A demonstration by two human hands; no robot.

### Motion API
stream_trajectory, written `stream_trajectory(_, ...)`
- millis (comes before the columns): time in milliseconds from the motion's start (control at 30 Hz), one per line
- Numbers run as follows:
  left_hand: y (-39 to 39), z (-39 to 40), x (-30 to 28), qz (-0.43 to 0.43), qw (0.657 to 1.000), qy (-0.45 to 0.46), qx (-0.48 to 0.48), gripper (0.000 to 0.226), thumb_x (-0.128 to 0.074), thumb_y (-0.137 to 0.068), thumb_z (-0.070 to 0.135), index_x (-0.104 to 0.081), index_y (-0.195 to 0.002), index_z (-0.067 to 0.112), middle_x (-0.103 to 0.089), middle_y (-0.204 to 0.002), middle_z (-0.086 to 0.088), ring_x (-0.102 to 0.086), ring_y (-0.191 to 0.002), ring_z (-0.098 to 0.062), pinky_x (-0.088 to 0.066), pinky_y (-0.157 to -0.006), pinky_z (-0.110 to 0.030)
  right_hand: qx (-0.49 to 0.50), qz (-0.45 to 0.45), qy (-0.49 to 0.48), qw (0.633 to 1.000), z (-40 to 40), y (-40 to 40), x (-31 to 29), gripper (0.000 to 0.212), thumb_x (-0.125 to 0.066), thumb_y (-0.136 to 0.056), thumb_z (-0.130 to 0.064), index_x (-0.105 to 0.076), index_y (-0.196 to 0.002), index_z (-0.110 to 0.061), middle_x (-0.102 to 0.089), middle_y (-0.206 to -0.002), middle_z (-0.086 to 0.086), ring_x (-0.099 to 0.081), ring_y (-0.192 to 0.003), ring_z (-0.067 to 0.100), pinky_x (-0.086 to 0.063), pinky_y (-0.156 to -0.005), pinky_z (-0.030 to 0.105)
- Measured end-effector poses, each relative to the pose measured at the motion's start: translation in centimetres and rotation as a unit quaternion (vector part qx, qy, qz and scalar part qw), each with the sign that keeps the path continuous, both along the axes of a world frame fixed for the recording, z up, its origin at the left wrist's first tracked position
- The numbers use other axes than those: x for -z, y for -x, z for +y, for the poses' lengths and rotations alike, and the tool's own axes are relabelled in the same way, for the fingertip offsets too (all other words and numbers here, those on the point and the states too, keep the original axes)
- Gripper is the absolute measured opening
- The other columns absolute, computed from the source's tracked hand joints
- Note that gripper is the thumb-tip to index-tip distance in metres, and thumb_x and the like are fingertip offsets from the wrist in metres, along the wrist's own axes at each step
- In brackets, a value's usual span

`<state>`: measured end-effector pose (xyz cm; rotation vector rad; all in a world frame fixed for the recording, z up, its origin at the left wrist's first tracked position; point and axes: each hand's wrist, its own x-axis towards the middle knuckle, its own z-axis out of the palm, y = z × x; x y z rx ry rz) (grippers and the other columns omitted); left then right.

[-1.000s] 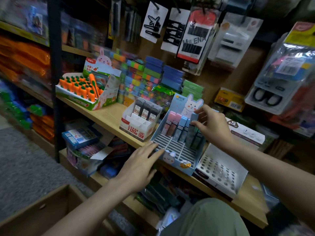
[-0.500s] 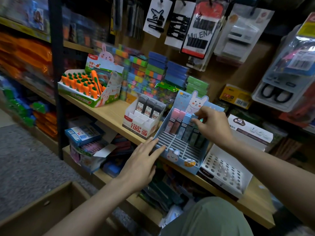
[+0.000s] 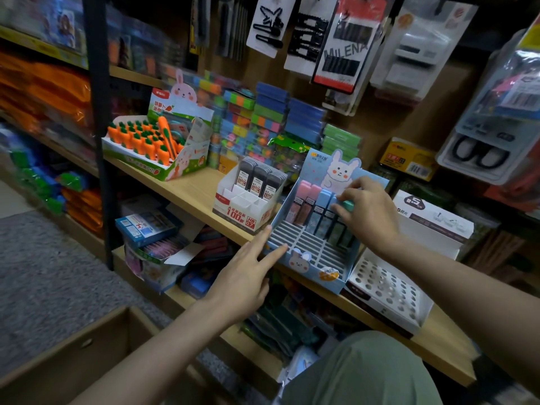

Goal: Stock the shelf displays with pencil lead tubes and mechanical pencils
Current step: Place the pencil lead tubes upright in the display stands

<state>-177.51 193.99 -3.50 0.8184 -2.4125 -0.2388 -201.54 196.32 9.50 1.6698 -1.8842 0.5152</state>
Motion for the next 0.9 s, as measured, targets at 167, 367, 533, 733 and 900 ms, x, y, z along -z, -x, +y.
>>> stream_trajectory(167,-0.9,0.5,-0.3,0.039,0.996,-0.074,0.036,0.067,-0.055,-0.095,0.022,-0.021,-0.151,0.039,0.009,-0.159,0.023,-0.01,-0.144,0.0,-0.036,-0.094,-0.013,-0.029,-0.048,-0.011,0.998,1.5,-1.7,-0.2,0.044,-0.066,-0.09,-0.034,-0.062,-0.129,-0.014,-0.054,-0.117,0.007,-0.055,-0.107,0.026,-0.049,-0.086,0.043)
stream_trajectory(367,-5.3,4.0,0.7,0.149,0.956,-0.252,-0.003,0.026,-0.062,-0.091,0.016,-0.063,-0.117,0.02,-0.065,-0.113,0.007,-0.06,-0.106,-0.004,-0.048,-0.094,-0.024,-0.267,-0.131,-0.053,0.953,4.2,-9.8,3.2,0.02,-0.066,-0.089,-0.018,-0.066,-0.109,-0.015,-0.052,-0.097,-0.005,-0.053,-0.084,0.008,-0.044,-0.077,0.025)
stream_trajectory(533,-12.7,7.6,6.2,-0.017,0.897,-0.432,-0.094,0.012,-0.062,-0.09,0.009,-0.07,-0.1,0.007,-0.068,-0.086,-0.002,-0.063,-0.078,-0.011,-0.049,-0.074,-0.023,-0.378,-0.151,-0.234,0.883,5.9,-18.1,10.6,0.02,-0.061,-0.088,-0.027,-0.068,-0.104,-0.017,-0.056,-0.102,-0.003,-0.056,-0.084,0.008,-0.044,-0.077,0.022)
stream_trajectory(733,-21.8,14.2,16.1,-0.127,0.759,-0.545,-0.333,0.026,-0.055,-0.088,0.019,-0.066,-0.087,-0.004,-0.061,-0.087,-0.021,-0.06,-0.084,-0.025,-0.037,-0.066,-0.025,-0.264,-0.225,-0.517,0.782,7.5,-23.2,23.0,0.018,-0.069,-0.086,-0.021,-0.07,-0.103,-0.016,-0.07,-0.1,0.004,-0.065,-0.095,0.017,-0.046,-0.079,0.023)
stream_trajectory(900,-22.3,17.3,22.2,-0.042,0.655,-0.591,-0.469,0.021,-0.066,-0.088,0.021,-0.069,-0.1,0.004,-0.068,-0.107,-0.015,-0.065,-0.099,-0.025,-0.052,-0.082,-0.031,-0.125,-0.336,-0.594,0.72,7.4,-25.5,30.6,0.006,-0.069,-0.084,-0.017,-0.068,-0.088,-0.013,-0.066,-0.089,0.004,-0.06,-0.077,0.016,-0.049,-0.07,0.027)
